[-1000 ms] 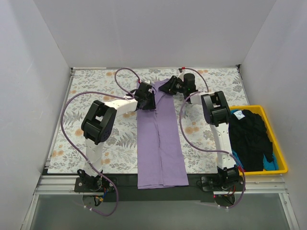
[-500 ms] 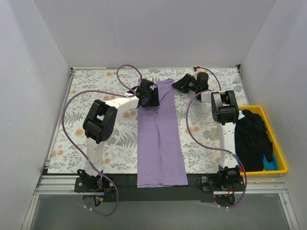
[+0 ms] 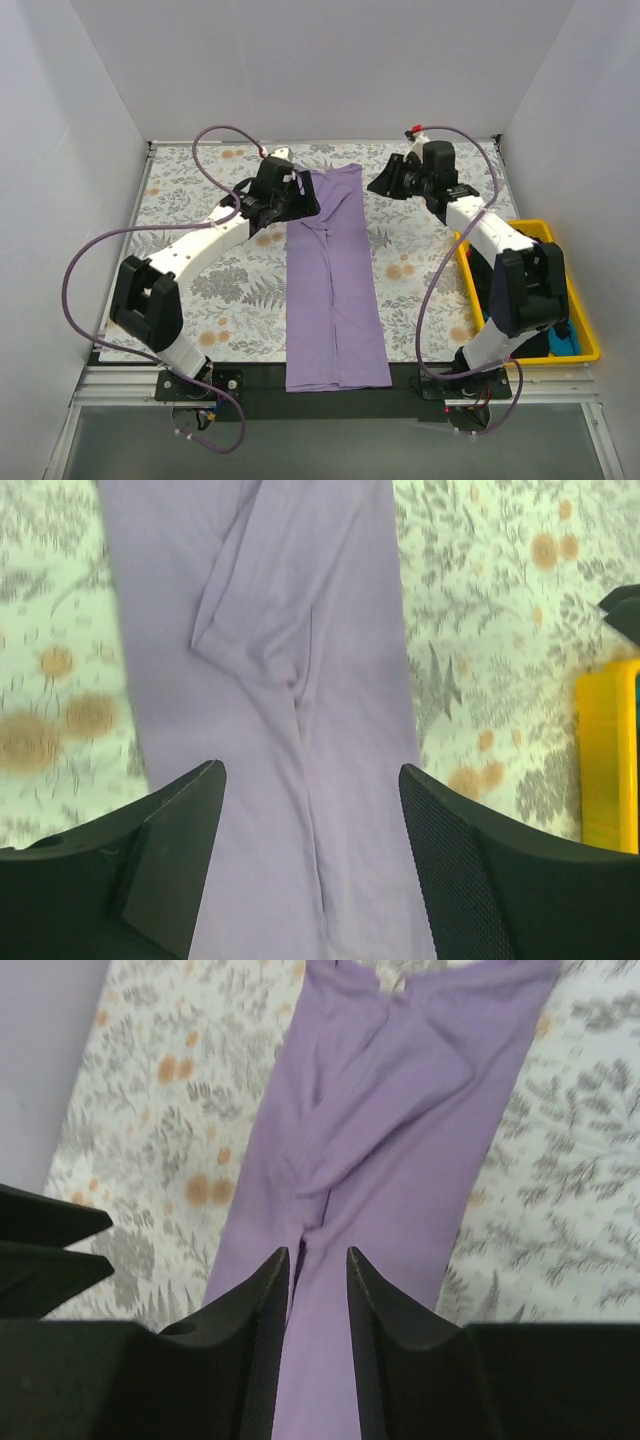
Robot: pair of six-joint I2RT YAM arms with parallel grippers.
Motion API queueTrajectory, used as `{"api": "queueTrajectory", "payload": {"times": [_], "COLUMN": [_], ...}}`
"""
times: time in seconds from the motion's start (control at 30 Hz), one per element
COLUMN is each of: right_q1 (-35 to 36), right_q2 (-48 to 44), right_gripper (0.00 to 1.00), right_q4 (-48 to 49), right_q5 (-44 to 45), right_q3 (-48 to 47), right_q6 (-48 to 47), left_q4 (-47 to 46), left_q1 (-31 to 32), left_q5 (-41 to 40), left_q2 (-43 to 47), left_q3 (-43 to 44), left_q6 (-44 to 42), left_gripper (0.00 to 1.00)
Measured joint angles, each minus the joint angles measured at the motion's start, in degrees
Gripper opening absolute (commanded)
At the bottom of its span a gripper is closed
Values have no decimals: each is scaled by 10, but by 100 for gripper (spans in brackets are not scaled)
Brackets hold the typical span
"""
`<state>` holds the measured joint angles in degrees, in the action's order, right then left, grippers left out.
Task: Fold and stack the t-shirts
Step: Fold the tshirt
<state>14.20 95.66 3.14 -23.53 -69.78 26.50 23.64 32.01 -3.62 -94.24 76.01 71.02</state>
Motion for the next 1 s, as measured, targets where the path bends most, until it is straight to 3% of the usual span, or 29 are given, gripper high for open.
{"api": "queueTrajectory", "payload": {"times": [0.17,0.27,0.4,0.73,1.0], "right_q1": [110,169,182,173,153], "right_q2": [-69,-68,-30,95,194], "right_gripper": [26,23,23,24,29], "right_q4": [-111,-154,-184,-199,-195], "right_q5": [82,111,133,176,193], "right_q3": [68,104,112,45,-87], "right_q6": [-65,-80,-96,-127,-156], "left_q4": [22,41,44,44,47], "left_q1": [23,36,39,34,15], "left_q5": [7,18,40,31,9], "left_q2": [78,64,14,-153,-249], "left_q3": [-104,-135,-136,-36,94], "left_q6": [26,37,47,55,41], "left_gripper": [56,54,47,43,47]}}
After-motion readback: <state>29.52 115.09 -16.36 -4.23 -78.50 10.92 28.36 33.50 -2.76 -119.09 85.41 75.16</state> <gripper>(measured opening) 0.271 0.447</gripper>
